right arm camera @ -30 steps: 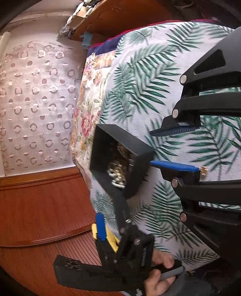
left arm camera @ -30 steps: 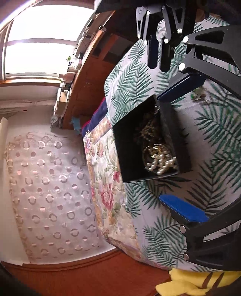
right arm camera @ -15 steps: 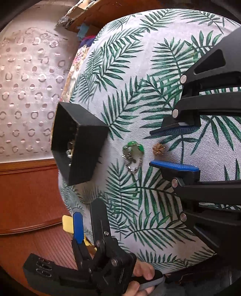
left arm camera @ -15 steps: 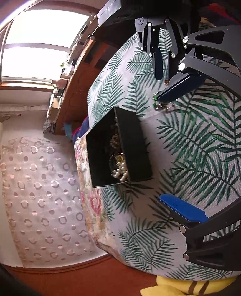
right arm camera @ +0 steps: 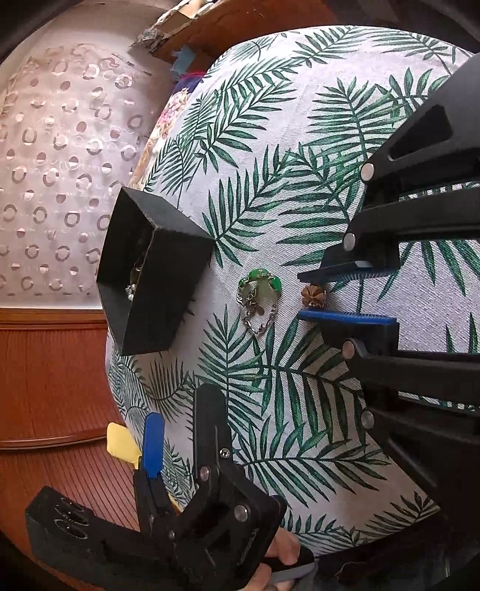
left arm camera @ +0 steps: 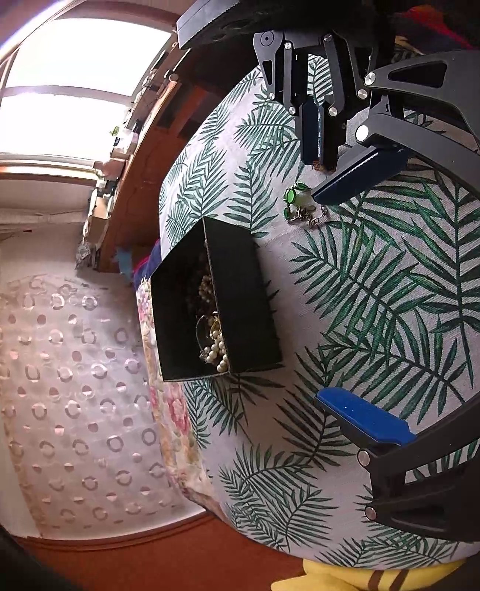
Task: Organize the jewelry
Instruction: 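Move the right tool to the bronze flower charm while the left tool reaches the green pendant chain, then grasp the green pendant chain with the left tool while the right tool grasps the bronze charm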
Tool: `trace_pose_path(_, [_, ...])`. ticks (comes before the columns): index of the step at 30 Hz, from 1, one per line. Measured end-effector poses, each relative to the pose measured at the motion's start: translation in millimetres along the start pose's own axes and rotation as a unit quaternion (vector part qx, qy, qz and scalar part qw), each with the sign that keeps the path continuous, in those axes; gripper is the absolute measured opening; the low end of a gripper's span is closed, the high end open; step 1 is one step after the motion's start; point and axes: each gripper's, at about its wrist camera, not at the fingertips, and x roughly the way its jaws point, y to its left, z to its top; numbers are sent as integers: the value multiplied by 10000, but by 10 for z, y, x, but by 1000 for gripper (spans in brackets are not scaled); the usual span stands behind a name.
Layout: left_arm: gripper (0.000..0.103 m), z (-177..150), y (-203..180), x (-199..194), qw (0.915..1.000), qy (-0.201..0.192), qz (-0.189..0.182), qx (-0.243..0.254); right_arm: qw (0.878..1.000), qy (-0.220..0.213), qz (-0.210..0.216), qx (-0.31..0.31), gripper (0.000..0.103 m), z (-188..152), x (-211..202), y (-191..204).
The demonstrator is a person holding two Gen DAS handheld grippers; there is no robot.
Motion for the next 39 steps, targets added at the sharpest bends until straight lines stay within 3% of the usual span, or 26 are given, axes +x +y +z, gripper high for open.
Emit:
trace_pose_path(7, [95, 27, -92, 67, 9998, 92, -173, 99, 9996, -139, -10, 241, 16, -77, -138, -119])
trace_pose_path(14, [48, 112, -305, 295, 9970, 451, -495, 379, 9991, -246, -55, 355, 16, -132, -243, -208])
trace_pose_path(19, [41, 139, -434, 396, 9952, 573, -510, 604, 9985, -343, -53, 414, 16, -127, -310, -246])
trace_pose_path(23, [25, 153, -517, 470, 9932, 696, -522, 768, 9983, -389, -48, 432, 16, -133, -338, -246])
trace_pose_path(34, [25, 254, -639, 570, 9905, 684, -435, 1111, 9978, -431, -53, 494, 16, -169, -386, -285])
trace_pose_path(37, [33, 262, -665, 582, 9890, 706, -495, 1203, 9977, -425, -72, 525, 16, -186, -385, -310])
trace_pose_path(39, [45, 255, -691, 577, 9873, 733, -552, 1300, 9975, -430, -89, 549, 16, -189, -387, -330])
